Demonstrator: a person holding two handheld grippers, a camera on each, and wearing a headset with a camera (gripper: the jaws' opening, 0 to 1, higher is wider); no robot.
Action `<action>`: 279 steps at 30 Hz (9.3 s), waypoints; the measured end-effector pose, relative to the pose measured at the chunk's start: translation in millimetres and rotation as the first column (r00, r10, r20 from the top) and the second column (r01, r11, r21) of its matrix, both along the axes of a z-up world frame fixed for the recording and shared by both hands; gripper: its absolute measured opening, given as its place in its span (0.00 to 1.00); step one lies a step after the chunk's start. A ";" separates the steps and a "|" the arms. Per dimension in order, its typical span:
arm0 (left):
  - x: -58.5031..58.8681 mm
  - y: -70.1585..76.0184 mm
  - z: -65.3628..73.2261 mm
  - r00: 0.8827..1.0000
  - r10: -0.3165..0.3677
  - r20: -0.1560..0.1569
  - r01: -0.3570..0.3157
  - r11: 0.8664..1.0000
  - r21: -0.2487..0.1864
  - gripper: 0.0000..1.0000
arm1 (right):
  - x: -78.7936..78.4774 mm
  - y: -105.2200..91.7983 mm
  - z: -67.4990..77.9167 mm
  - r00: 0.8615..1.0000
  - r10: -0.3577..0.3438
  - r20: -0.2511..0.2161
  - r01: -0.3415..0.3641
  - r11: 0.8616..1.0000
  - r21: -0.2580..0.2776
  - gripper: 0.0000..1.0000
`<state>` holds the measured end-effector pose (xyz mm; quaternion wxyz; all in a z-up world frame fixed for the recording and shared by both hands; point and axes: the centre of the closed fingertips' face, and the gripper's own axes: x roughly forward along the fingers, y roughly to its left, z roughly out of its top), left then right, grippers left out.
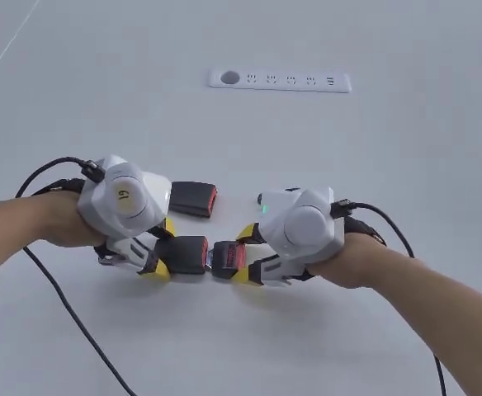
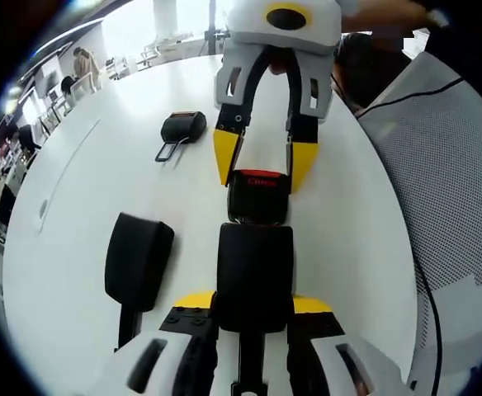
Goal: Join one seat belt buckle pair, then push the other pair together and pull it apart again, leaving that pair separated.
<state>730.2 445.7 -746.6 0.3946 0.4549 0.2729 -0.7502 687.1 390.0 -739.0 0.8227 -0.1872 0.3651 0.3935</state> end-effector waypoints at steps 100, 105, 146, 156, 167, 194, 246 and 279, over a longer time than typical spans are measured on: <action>84.2 -41.1 31.6 0.993 0.112 0.044 -0.109 0.992 -0.062 0.49 | 13.8 -135.9 28.0 0.982 -0.186 0.024 0.188 0.980 -0.068 0.43; 86.0 -45.3 24.2 0.995 0.090 0.038 -0.089 0.995 -0.041 0.46 | 14.9 -138.2 20.9 0.986 -0.169 0.005 0.169 0.983 -0.069 0.41; 82.0 -56.1 1.9 1.000 0.019 0.016 -0.019 1.000 0.020 0.32 | 17.6 -138.3 1.4 0.996 -0.055 -0.064 0.048 0.992 -0.113 0.30; 82.1 -56.0 1.5 1.000 0.013 0.019 -0.013 0.999 0.032 0.32 | 19.9 -138.3 3.5 0.997 -0.036 -0.061 0.028 0.991 -0.130 0.30; 82.1 -55.5 2.1 1.000 0.026 0.010 -0.026 1.000 0.017 0.31 | 26.4 -134.1 5.5 0.998 -0.020 -0.056 0.012 0.990 -0.140 0.30; 82.1 -55.1 1.9 1.000 0.022 0.010 -0.022 1.000 0.020 0.31 | 52.8 -103.9 7.9 0.999 0.007 -0.047 -0.012 0.994 -0.113 0.30; 80.3 -55.7 1.9 1.000 0.006 0.015 -0.006 1.000 -0.010 0.31 | 73.8 -69.8 4.5 0.999 0.034 -0.026 -0.037 0.994 -0.101 0.29; 78.3 -57.8 1.4 1.000 0.016 0.003 -0.016 0.999 -0.039 0.30 | 89.5 -62.9 -2.0 1.000 -0.018 -0.022 0.016 0.996 -0.093 0.28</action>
